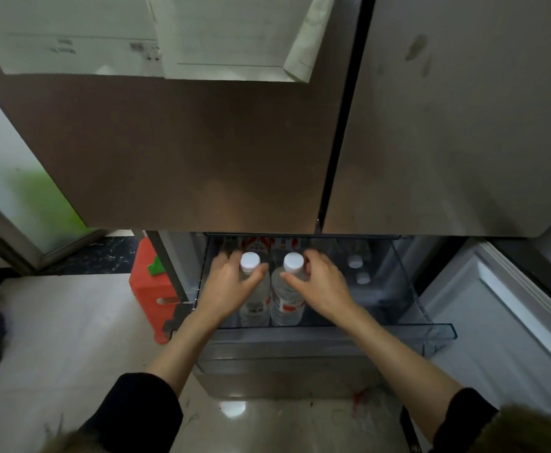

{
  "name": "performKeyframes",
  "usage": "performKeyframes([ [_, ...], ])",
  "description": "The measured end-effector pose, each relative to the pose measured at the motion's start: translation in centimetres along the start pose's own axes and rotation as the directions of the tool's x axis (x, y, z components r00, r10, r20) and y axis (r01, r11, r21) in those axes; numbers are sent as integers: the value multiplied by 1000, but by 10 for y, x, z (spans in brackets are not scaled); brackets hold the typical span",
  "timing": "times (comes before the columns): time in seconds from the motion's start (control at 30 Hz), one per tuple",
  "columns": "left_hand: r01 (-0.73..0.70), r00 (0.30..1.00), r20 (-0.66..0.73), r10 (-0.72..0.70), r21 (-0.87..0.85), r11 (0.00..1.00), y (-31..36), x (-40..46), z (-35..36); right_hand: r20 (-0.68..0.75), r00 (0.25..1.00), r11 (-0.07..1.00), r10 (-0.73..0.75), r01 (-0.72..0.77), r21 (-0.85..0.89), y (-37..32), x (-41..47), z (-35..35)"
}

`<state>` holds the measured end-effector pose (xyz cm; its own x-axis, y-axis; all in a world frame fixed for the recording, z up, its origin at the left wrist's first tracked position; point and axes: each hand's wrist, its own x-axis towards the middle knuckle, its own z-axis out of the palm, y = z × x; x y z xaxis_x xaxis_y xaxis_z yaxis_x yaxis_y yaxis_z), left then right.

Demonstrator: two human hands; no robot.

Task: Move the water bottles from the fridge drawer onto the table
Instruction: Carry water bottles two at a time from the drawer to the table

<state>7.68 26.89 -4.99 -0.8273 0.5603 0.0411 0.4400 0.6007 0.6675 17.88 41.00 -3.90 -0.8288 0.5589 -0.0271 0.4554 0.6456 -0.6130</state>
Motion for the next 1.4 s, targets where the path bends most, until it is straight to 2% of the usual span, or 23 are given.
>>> performKeyframes([
  [0.1,-1,991,135,19,-131,991,-8,-2,5,178,981,997,-76,73,23,15,2,-3],
  [0.2,0,981,191,44,-225,974,-10,-1,11,318,943,990,-99,61,129,23,6,1],
  [0.3,38,968,249,30,-262,964,-14,5,12,360,930,965,-75,-23,260,24,12,3],
  [0.4,37,936,348,47,-231,972,-25,10,9,386,920,962,-63,-47,269,25,13,1],
  [0.47,31,932,359,47,-208,978,-28,9,10,393,916,968,-77,-25,248,23,12,3],
  [0.63,-55,974,210,85,-143,988,-25,8,7,270,962,978,-47,-11,210,21,7,7],
  [0.8,-143,977,143,155,-88,986,-20,-2,-10,161,985,974,-61,24,224,15,-11,0],
  [0.97,-247,965,59,257,-131,960,-3,-28,-45,44,993,952,-108,90,293,-4,-41,-20],
  [1.13,-304,953,-44,301,-185,934,26,-60,-88,-95,973,896,-210,231,379,-44,-66,-60],
  [1.23,-295,954,-144,262,-310,904,42,-77,-117,-161,947,828,-278,321,459,-68,-76,-84],
  [1.3,-280,950,-254,182,-436,855,54,-91,-134,-201,929,761,-311,370,533,-81,-84,-95],
  [1.4,-301,908,-415,50,-565,769,69,-120,-149,-227,911,666,-343,407,625,-99,-104,-106],
])
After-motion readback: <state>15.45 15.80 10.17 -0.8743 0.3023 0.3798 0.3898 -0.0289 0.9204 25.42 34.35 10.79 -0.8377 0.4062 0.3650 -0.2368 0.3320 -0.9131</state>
